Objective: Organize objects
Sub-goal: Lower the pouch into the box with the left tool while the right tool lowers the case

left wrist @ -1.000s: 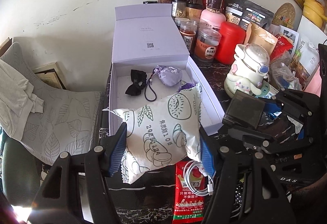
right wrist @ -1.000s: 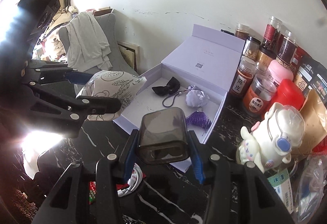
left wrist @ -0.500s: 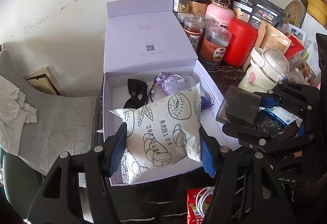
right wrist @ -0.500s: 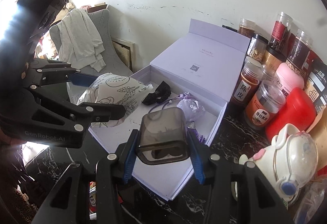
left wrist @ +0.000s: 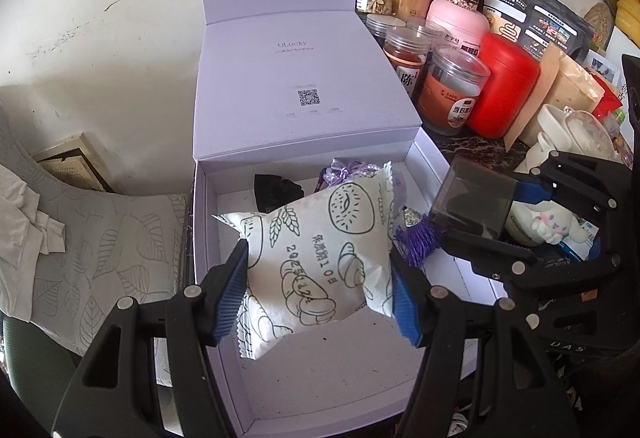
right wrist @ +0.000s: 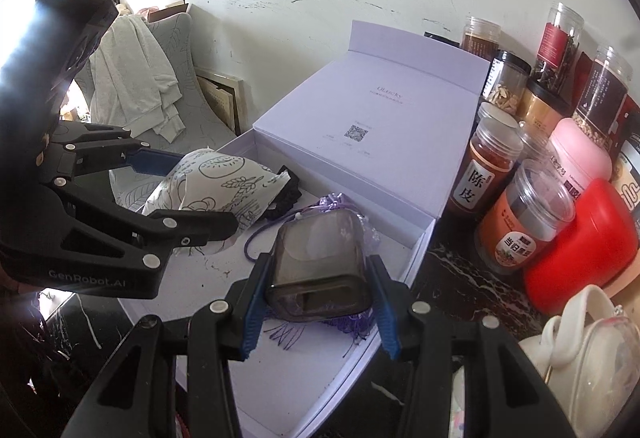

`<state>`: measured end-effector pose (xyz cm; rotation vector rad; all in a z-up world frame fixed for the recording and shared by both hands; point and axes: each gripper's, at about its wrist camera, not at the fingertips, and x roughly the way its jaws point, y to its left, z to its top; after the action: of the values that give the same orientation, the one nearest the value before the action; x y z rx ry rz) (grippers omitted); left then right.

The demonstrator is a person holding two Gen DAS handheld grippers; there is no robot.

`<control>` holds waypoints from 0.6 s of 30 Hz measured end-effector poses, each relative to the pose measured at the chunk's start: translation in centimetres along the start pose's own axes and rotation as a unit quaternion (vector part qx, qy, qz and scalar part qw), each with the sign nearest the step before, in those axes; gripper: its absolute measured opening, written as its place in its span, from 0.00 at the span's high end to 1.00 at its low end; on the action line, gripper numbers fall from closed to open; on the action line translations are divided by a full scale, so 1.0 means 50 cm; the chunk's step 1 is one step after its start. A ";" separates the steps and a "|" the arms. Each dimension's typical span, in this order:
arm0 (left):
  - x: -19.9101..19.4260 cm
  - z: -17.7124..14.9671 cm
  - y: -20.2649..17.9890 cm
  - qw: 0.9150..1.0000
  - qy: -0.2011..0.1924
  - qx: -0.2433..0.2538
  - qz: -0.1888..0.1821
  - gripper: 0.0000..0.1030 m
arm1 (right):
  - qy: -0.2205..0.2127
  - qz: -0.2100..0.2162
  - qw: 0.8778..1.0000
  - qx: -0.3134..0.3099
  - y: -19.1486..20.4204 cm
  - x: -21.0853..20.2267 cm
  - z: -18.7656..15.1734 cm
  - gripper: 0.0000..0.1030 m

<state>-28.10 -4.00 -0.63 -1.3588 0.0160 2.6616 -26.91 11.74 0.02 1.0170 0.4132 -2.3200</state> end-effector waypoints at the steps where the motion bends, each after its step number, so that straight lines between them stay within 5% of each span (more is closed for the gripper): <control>1: 0.006 0.002 0.003 1.000 0.000 -0.001 0.000 0.40 | 0.001 0.000 1.000 0.002 -0.004 0.007 0.002 0.54; 18: 0.104 0.021 0.028 1.000 0.020 -0.002 0.015 0.40 | 0.014 0.004 1.000 0.008 -0.018 0.087 -0.001 0.54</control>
<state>-32.15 -4.59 -4.29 -1.4230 0.0346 2.6610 -29.80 10.84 -3.22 1.0592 0.4009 -2.3079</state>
